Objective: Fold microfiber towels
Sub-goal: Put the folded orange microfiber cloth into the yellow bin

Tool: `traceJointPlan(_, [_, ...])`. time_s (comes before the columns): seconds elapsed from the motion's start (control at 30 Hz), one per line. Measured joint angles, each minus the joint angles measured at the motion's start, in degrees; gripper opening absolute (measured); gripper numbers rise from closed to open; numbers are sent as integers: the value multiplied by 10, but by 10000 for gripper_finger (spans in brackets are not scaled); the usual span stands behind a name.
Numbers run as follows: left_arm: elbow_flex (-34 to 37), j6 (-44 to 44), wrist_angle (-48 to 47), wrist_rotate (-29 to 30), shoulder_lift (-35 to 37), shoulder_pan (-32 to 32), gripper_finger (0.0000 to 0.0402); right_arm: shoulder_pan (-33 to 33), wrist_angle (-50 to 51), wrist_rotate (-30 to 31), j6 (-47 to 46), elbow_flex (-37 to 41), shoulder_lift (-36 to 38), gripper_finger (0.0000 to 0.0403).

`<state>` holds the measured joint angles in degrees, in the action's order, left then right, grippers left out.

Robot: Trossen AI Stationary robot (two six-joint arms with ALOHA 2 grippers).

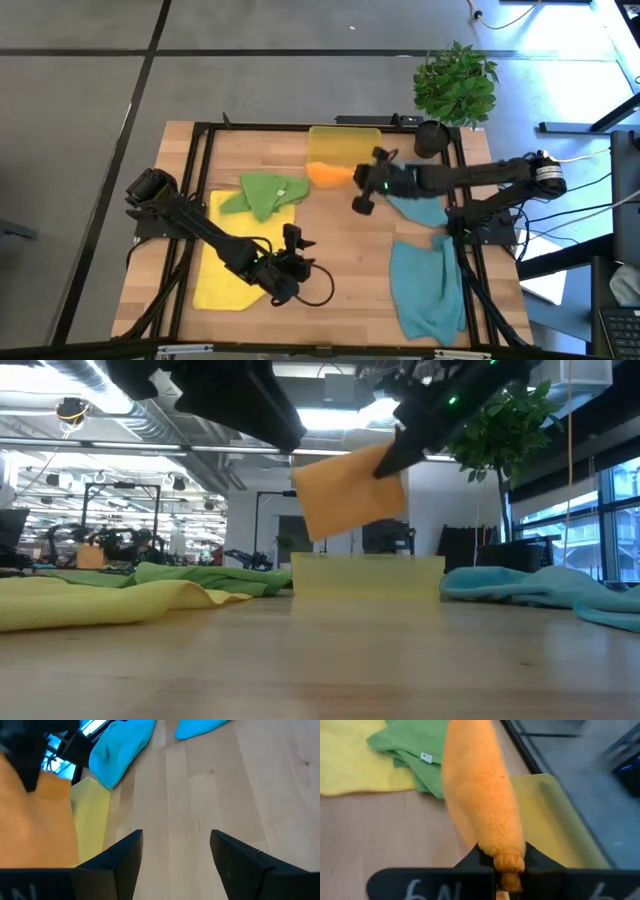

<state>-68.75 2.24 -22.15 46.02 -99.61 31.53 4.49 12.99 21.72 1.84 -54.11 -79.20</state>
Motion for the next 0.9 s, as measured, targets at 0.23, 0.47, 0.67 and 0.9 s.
traceJointPlan(0.23, [0,4,-7,0,0,0,222,133,-52,-210,-81,0,-1,12])
traceJointPlan(0.47, [0,7,-11,4,0,-1,222,220,-75,-370,-193,0,-14,12])
traceJointPlan(0.67, [0,7,-12,9,0,-1,222,270,-90,-461,-266,0,-54,12])
traceJointPlan(0.9, [0,9,-12,11,0,-1,222,315,-183,-560,-332,0,-142,12])
